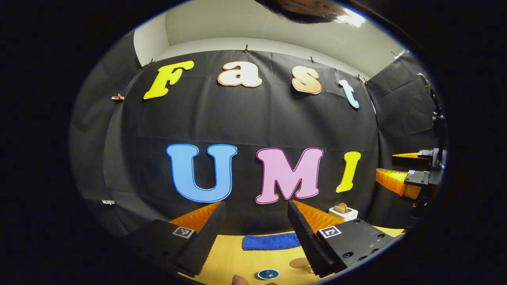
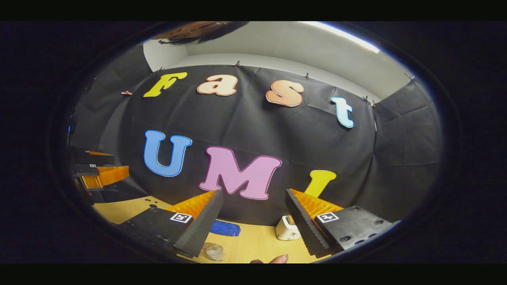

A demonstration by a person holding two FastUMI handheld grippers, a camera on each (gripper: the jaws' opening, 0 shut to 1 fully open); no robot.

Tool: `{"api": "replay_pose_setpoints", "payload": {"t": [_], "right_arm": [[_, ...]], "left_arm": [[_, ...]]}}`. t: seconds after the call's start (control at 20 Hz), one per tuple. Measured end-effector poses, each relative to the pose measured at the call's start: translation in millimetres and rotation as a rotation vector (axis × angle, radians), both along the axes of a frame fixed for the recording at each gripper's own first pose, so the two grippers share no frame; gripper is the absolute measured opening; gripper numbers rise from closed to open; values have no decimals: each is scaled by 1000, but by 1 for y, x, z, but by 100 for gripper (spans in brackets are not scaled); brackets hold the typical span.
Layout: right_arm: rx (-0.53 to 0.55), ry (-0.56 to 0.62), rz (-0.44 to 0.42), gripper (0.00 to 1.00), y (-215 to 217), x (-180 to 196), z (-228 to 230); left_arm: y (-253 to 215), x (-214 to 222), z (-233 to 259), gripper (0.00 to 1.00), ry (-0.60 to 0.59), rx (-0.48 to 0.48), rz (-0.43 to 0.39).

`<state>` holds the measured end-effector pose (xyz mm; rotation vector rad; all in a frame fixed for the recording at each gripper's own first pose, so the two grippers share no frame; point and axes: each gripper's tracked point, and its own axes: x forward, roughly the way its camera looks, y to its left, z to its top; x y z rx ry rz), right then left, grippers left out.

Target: Open the teacup lid with one hand, grasp the water bottle and pour water into the teacup with the other hand; after pouring, place the water bottle on the coaster and then close the teacup lid.

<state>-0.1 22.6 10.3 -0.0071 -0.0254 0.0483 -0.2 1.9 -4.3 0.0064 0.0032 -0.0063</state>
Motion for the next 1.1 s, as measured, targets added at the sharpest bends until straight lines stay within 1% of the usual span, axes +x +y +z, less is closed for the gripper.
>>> {"api": "replay_pose_setpoints", "payload": {"t": [0.15,0.2,0.4,0.45,0.55,0.65,0.7,0.75,0.8,0.9,1.0,1.05,1.1], "right_arm": [[4,-1,14,96,6,-1,0],[5,0,17,98,7,-2,-1],[34,7,35,98,20,-4,-10],[42,12,42,96,25,-4,-17],[60,40,61,98,37,-4,-40],[65,68,68,96,44,-4,-67],[57,75,63,96,46,-2,-78],[52,83,56,96,46,1,-88],[49,93,64,98,52,4,-99],[37,101,71,98,58,9,-119],[30,95,87,96,66,10,-138],[31,98,100,99,72,9,-150],[33,102,113,96,77,8,-162]], "left_arm": [[0,-1,-4,98,9,-2,0],[0,0,-5,98,11,1,-2],[-11,2,-21,98,21,29,-44],[-15,3,-26,98,18,40,-57],[-24,9,-51,98,32,58,-84],[-33,13,-87,97,69,72,-117],[-36,14,-107,91,90,76,-131],[-38,15,-128,94,110,77,-132],[-40,18,-152,89,127,71,-134],[-42,23,-199,83,167,75,-126],[-41,30,-248,83,210,86,-116],[-41,31,-272,83,229,79,-107],[-41,33,-295,83,248,67,-97]]}}
